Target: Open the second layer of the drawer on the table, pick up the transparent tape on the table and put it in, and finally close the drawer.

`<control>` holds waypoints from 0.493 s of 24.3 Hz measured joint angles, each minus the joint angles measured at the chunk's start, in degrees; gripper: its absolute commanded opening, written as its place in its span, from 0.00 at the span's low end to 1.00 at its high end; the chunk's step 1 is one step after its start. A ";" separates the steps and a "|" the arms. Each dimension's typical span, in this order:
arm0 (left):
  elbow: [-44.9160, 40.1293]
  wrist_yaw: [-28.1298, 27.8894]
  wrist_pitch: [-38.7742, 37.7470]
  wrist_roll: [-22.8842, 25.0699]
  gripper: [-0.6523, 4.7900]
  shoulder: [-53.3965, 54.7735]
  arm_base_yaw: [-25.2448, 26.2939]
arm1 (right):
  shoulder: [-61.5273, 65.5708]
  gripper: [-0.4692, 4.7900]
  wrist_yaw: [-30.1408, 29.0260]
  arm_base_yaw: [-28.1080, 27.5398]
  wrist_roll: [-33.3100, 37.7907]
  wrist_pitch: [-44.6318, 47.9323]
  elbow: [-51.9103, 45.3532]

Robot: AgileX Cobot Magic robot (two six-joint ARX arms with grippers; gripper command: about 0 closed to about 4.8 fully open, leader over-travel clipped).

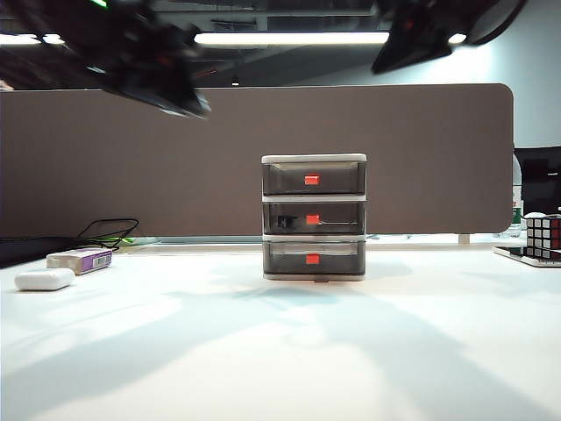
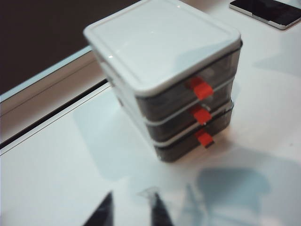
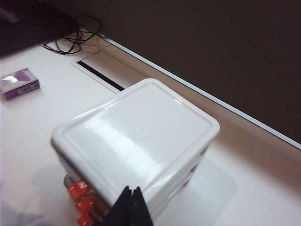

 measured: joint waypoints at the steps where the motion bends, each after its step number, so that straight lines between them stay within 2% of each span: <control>1: -1.62 -0.13 -0.11 -0.26 0.20 -2.29 0.02 | -2.21 0.08 -0.02 0.00 0.04 -0.28 -1.44; 3: -7.37 -0.72 -0.11 -2.84 0.17 -9.94 0.22 | -8.81 0.08 0.00 -0.02 0.96 0.79 -6.62; 4: -11.39 -1.88 -1.16 -5.16 0.13 -15.52 0.13 | -13.22 0.08 -0.02 0.00 1.99 0.46 -10.82; 6: -16.26 -4.96 0.70 -8.00 0.11 -22.38 -0.96 | -18.71 0.08 0.00 -0.02 2.80 0.66 -16.85; 8: -21.59 -11.63 2.34 -8.44 0.11 -29.64 -4.79 | -24.52 0.08 0.02 0.00 3.93 1.51 -23.67; 9: -24.98 -16.37 2.99 -8.83 0.11 -34.42 -8.44 | -29.77 0.08 0.11 0.00 6.05 2.51 -29.03; 12: -32.00 -23.19 6.60 -11.04 0.11 -41.42 -16.06 | -38.40 0.08 0.66 0.02 8.02 4.20 -36.04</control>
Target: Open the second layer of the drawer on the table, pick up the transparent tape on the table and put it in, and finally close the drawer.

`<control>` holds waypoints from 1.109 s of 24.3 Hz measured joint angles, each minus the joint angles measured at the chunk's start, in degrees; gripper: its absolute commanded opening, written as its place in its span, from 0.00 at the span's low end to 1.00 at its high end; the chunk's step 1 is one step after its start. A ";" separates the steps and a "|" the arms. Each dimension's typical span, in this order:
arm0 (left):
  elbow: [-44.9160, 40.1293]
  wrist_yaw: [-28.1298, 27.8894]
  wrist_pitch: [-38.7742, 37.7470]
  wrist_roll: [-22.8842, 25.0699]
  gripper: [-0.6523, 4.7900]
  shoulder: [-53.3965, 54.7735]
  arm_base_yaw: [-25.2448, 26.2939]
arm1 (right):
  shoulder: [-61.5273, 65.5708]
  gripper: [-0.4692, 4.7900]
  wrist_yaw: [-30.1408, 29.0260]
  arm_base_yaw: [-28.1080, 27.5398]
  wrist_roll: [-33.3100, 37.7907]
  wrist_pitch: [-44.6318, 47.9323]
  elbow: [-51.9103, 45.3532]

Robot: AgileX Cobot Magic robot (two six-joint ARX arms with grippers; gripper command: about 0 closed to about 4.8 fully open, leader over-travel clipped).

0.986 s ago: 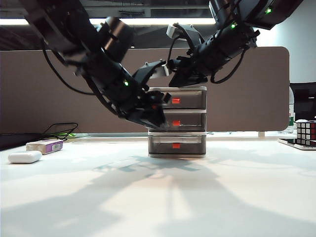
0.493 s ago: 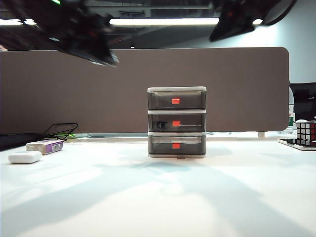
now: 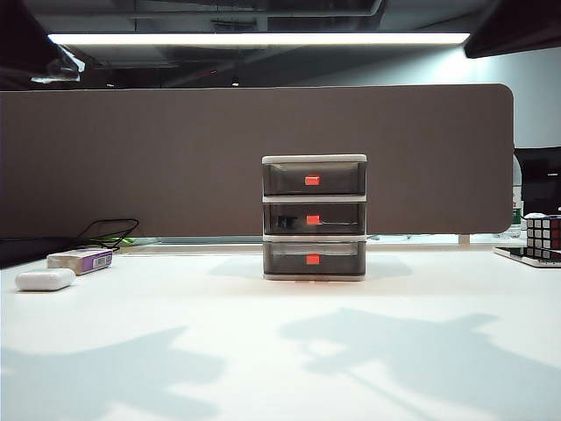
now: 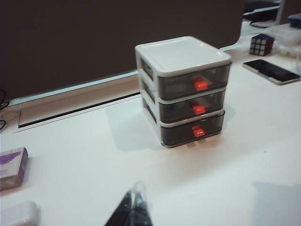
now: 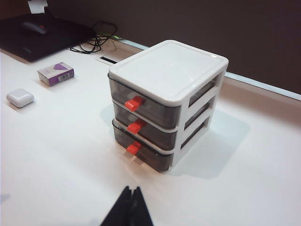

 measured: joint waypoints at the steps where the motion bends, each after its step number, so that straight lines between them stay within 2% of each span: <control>1: -1.11 -1.55 0.50 -0.20 0.11 -0.83 -1.42 | -1.95 0.08 0.09 0.00 0.44 0.22 -1.42; 2: -2.93 -5.09 1.81 -0.39 0.11 -2.12 -3.58 | -5.09 0.08 0.87 0.02 0.98 0.20 -3.93; 5: -5.95 -6.36 1.75 -2.51 0.11 -3.74 -6.71 | -12.15 0.08 1.92 0.00 3.34 -0.28 -9.46; 9: -7.96 -6.62 2.80 -5.29 0.11 -4.04 -6.69 | -21.03 0.08 3.19 0.00 7.04 -1.20 -16.76; 16: -10.84 -6.69 7.58 -5.75 0.11 -4.07 -6.67 | -33.16 0.08 7.82 0.00 9.99 -3.02 -23.50; 19: -12.83 -6.23 10.49 -8.72 0.11 -4.07 -6.67 | -36.46 0.08 8.46 0.00 10.05 -5.49 -26.45; 27: -15.93 -5.18 12.11 -11.41 0.11 -4.11 -6.67 | -40.39 0.08 8.46 0.00 10.08 -7.96 -31.39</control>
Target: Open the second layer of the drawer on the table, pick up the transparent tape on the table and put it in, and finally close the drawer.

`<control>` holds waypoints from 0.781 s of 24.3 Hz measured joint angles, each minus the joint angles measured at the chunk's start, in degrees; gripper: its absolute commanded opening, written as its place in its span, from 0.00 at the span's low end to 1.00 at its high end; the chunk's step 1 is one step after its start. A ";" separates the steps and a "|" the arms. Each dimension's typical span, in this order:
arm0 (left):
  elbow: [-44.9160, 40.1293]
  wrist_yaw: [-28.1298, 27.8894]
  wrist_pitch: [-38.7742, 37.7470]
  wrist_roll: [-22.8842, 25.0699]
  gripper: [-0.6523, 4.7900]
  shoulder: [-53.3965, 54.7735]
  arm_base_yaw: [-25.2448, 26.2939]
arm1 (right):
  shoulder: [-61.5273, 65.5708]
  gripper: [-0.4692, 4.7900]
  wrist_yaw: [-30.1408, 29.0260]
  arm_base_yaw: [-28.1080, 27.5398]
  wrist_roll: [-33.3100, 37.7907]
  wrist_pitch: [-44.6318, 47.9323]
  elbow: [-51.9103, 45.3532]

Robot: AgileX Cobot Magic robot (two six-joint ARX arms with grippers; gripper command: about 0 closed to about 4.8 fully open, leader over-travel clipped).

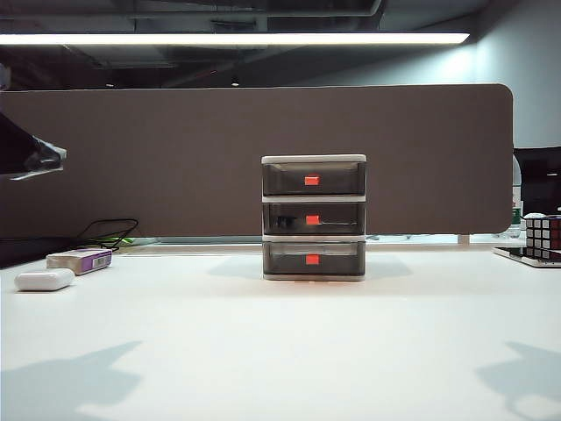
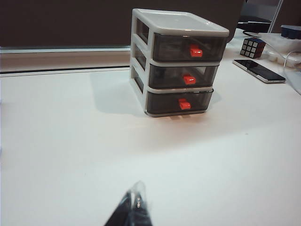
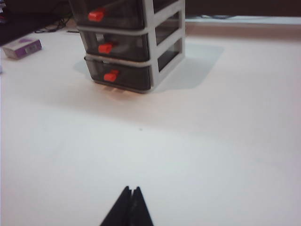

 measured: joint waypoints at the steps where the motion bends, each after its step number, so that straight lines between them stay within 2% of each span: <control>1: 0.02 0.00 0.07 -0.20 0.11 0.00 0.00 | -0.04 0.08 0.02 0.00 0.00 -0.44 -0.02; 11: 0.07 -1.05 -4.20 -0.22 0.11 0.00 1.09 | -0.28 0.08 1.22 -0.22 -2.25 -1.20 -0.04; 13: 0.07 -1.03 -4.20 -0.22 0.11 0.00 3.61 | -0.28 0.08 1.75 -0.24 -2.60 -1.29 -0.04; 15: 0.07 2.16 -3.93 -0.22 0.11 0.00 9.27 | -0.28 0.08 3.52 -0.39 -3.08 -1.29 -0.04; 19: 0.07 11.98 -2.49 0.28 0.11 -0.02 19.98 | -0.28 0.08 4.07 -0.42 -4.17 -1.27 -0.04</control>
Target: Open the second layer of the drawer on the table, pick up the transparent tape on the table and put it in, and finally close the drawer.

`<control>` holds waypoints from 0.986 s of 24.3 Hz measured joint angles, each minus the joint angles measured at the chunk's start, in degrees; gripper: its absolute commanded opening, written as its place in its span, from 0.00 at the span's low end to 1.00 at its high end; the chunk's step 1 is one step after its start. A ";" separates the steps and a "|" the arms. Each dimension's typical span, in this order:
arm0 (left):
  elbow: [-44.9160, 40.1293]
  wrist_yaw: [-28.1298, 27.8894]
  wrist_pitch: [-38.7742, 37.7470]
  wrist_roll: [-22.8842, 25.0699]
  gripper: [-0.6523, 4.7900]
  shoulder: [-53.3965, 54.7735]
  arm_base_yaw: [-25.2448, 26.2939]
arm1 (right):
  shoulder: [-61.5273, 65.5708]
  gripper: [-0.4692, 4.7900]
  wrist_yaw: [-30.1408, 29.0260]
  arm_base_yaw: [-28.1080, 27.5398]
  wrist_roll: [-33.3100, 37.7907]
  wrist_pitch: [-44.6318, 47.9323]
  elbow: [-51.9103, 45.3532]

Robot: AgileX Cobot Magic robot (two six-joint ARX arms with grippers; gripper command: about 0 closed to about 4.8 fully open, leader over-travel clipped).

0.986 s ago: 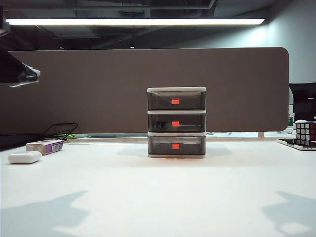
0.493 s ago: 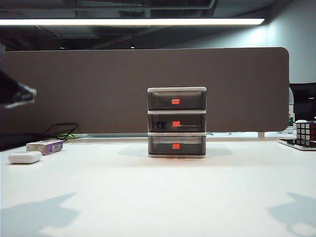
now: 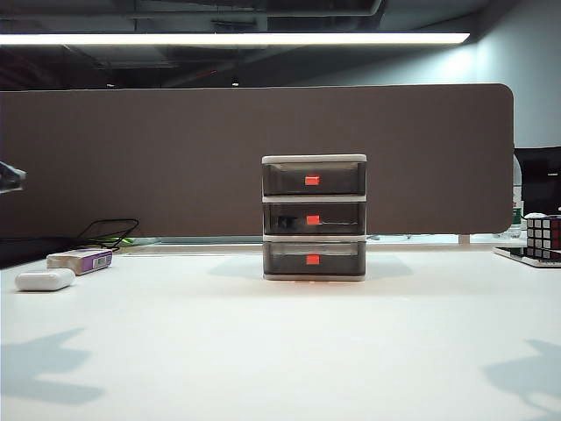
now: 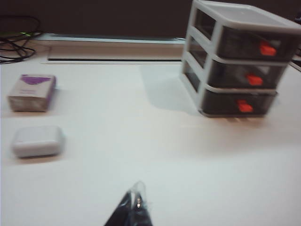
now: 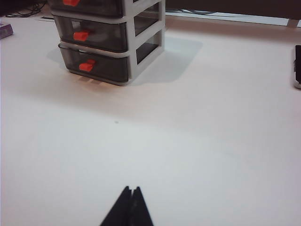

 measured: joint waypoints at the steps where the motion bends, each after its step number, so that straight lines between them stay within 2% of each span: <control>1: 0.00 1.68 0.24 0.13 0.11 0.00 2.21 | 0.00 0.08 0.50 0.00 -0.09 0.00 0.00; 3: 0.00 6.62 0.96 0.33 0.11 0.00 7.74 | -0.02 0.08 1.31 -0.04 -0.20 0.00 0.00; 7: 0.00 11.89 1.11 0.92 0.11 -0.31 13.16 | -0.02 0.08 1.97 -1.42 -0.20 0.02 0.00; 11: 0.00 11.96 -0.15 4.00 0.11 -2.27 13.42 | -0.02 0.08 1.95 -2.91 -0.17 0.11 0.00; 16: -0.02 11.85 -0.81 4.24 0.11 -6.95 13.42 | -0.02 0.08 0.94 -3.58 -0.17 1.62 0.00; 19: 0.17 11.52 -7.54 4.22 0.11 -15.93 13.42 | -0.02 0.08 0.94 -3.58 0.11 2.84 0.00; 21: -0.09 10.45 -17.31 4.17 0.11 -23.69 13.42 | -0.02 0.08 0.92 -3.58 0.66 2.80 0.00; 24: 0.24 9.86 -19.28 4.17 0.11 -25.42 13.33 | 0.00 0.08 0.79 -3.63 0.90 3.04 0.00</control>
